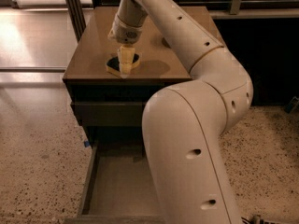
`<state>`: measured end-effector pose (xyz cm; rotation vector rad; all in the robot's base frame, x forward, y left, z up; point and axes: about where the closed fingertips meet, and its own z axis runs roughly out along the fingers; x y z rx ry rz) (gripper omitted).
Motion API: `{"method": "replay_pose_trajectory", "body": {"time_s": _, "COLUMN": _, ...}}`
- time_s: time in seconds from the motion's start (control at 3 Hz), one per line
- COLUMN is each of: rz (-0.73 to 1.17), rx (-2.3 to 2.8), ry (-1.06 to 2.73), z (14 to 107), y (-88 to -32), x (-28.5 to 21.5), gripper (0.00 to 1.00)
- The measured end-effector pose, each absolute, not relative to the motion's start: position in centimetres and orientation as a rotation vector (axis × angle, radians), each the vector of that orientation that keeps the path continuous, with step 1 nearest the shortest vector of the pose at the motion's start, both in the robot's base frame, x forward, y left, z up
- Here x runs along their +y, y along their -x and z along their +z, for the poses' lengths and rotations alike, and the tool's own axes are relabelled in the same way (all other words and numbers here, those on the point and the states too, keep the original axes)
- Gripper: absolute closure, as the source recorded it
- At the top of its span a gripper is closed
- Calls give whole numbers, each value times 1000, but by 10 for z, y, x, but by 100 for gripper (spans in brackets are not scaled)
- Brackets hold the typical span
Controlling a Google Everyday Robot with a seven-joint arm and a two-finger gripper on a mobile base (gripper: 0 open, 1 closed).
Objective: Place sponge into middle drawer
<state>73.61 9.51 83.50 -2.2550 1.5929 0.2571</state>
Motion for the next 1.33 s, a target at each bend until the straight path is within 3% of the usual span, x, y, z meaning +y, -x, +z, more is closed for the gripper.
{"method": "replay_pose_trajectory", "body": {"time_s": 0.67, "rz": 338, "rx": 1673, "ry": 2250, "z": 814, "y": -728, "x": 84, "gripper": 0}}
{"method": "replay_pose_trajectory", "body": {"time_s": 1.33, "rz": 337, "rx": 1673, "ry": 2250, "z": 814, "y": -728, "x": 84, "gripper": 42}}
